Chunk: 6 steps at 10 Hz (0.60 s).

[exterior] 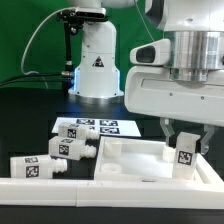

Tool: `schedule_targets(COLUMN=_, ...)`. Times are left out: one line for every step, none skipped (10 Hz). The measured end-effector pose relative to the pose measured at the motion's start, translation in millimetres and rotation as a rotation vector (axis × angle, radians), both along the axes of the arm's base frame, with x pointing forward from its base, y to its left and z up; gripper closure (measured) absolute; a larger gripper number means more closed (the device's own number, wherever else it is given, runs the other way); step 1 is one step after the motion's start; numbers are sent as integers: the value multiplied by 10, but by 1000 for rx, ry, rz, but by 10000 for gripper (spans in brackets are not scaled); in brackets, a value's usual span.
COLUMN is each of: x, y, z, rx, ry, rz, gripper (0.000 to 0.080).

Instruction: Assemble one leg

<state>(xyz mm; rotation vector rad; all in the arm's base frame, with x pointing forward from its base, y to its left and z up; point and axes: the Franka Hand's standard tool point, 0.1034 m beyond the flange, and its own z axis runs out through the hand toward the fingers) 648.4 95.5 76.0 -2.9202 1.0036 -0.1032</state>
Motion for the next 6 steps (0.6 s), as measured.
schedule_targets(x=0, y=-2, z=9, rx=1, ry=1, rz=2, gripper=495)
schedule_targets(x=3, y=-5, z=89, rx=5, ry=6, rz=23, gripper=486)
schedule_targets(x=32, y=-4, z=276, rx=13, ry=3, rz=52, gripper=486)
schedule_targets(x=55, y=20, z=425, rx=19, ry=0, rz=66, gripper=315)
schedule_targets(x=69, y=30, z=518, rx=23, ry=-2, rz=67, gripper=187)
schedule_targets(x=68, y=29, z=503, rx=23, ry=-3, rz=67, gripper=161)
